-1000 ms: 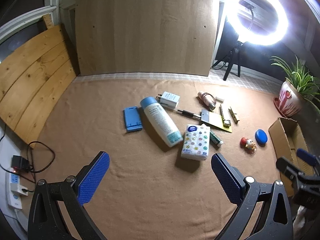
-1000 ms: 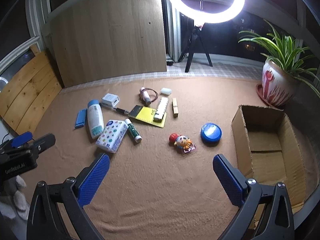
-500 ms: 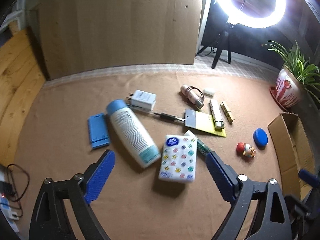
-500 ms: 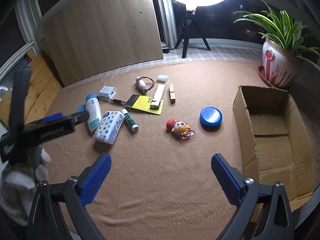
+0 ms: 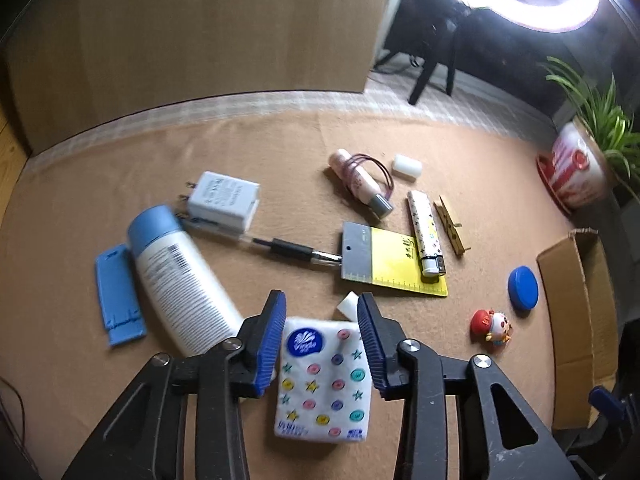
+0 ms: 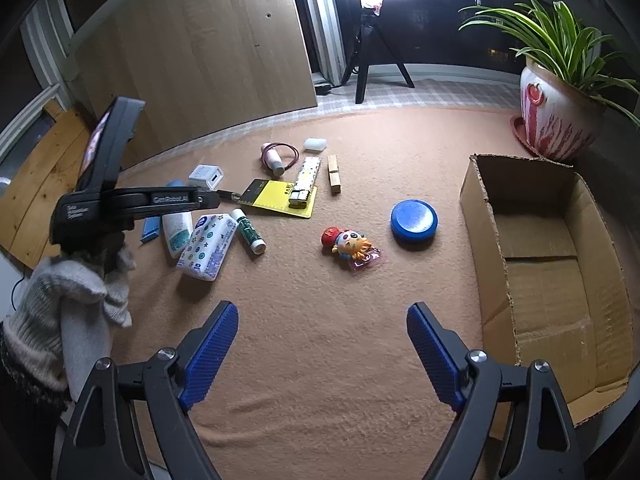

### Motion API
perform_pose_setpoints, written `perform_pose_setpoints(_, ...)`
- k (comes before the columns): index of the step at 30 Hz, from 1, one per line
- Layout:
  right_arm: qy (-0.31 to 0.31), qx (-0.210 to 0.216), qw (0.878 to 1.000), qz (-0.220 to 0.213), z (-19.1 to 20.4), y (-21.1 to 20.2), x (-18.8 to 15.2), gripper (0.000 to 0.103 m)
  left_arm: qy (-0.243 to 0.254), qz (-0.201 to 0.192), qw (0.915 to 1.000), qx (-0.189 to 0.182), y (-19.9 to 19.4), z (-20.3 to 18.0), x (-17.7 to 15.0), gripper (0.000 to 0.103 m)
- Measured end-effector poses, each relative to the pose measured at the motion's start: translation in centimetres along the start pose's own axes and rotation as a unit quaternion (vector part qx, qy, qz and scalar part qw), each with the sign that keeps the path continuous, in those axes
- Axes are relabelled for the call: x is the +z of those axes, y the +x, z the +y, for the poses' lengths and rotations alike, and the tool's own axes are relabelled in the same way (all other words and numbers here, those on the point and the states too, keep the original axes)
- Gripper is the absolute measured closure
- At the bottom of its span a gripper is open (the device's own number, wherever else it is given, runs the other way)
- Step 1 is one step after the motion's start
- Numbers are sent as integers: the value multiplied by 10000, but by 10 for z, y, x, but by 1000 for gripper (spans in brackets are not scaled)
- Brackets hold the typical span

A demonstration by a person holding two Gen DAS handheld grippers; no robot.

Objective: Organize objects
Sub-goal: 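Reach the left tool to the star-print tissue pack and close on it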

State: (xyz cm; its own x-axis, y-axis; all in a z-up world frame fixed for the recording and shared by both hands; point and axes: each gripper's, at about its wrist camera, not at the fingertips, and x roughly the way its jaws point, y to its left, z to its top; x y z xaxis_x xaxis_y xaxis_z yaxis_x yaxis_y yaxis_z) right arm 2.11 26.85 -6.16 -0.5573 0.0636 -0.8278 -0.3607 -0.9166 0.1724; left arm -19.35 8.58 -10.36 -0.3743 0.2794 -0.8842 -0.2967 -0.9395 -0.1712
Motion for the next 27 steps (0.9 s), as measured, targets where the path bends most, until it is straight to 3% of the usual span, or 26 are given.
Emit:
perform_pose_setpoints(7, 10, 13, 10000, 12, 0, 1, -1, 19, -71, 316, 9993, -204, 9, 4, -4, 69)
perform_pose_setpoints(21, -74, 224, 9997, 66, 13, 8, 6, 19, -41, 313, 9974, -653, -17, -1, -60, 69)
perform_pose_setpoints(27, -47, 249, 9996, 110, 16, 10, 7, 19, -164, 161, 9979, -606, -20, 5, -25, 68)
